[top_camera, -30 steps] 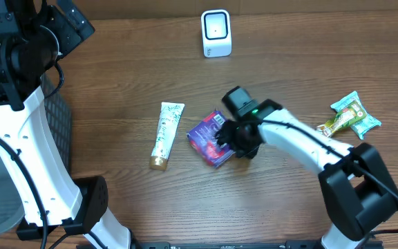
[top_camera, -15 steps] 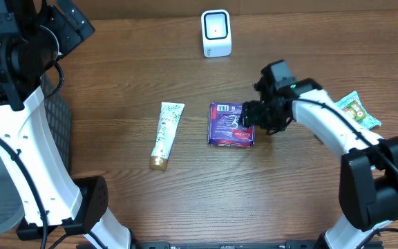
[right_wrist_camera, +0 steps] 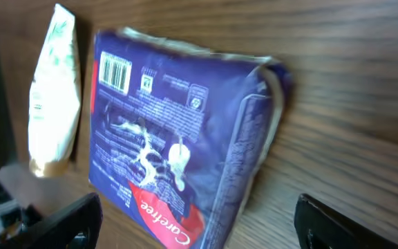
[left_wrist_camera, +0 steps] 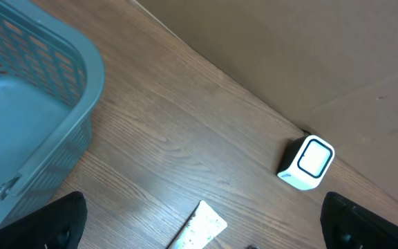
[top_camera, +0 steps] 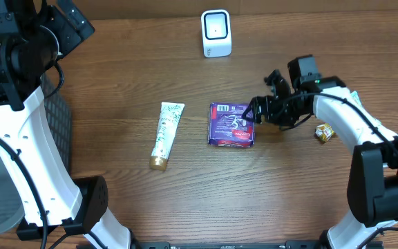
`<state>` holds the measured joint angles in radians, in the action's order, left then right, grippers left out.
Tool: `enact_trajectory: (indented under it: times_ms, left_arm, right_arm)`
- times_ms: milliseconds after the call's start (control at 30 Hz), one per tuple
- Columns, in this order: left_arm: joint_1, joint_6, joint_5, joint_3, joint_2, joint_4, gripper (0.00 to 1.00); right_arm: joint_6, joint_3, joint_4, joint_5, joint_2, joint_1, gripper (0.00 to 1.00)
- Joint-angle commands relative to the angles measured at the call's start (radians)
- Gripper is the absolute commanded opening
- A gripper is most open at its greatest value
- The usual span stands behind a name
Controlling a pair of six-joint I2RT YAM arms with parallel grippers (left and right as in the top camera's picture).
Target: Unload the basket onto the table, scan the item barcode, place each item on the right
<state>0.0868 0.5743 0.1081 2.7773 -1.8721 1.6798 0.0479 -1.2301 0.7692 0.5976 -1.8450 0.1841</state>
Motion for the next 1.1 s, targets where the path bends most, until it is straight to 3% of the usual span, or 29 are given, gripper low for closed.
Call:
enact_trajectory:
  times_ms: [0,333,567,767,867,933,1000,1067]
  left_arm:
    - [-0.002,0.009,-0.002,0.001,0.002,0.0,1.0]
    - [-0.002,0.009,-0.002,0.001,0.002,0.0,0.99]
    - [-0.002,0.009,-0.002,0.001,0.002,0.0,1.0]
    - [-0.002,0.009,-0.002,0.001,0.002,0.0,0.99]
    - [-0.002,0.009,-0.002,0.001,0.002,0.0,1.0]
    - [-0.002,0.009,-0.002,0.001,0.002,0.0,1.0]
    - [-0.002,0.009,-0.002,0.001,0.002,0.0,1.0]
    - [-0.002,0.009,-0.002,0.001,0.002,0.0,1.0]
  right_arm:
    - [-0.048,0.056,-0.05,0.086,-0.019,0.005,0.89]
    - [0.049,0.181,-0.245,0.119,-0.02,0.005,0.85]
    - [0.08,0.197,-0.306,0.153,-0.055,0.006,0.78]
    - [0.083,0.197,-0.336,0.204,-0.1,0.005,0.65]
    - [0.084,0.197,-0.338,0.205,-0.099,0.005,0.51]
    - [0.084,0.197,-0.338,0.205,-0.099,0.005,0.37]
    - [0.084,0.196,-0.333,0.212,-0.099,0.004,0.17]
    - [0.087,0.19,-0.318,0.252,-0.095,-0.004,0.08]
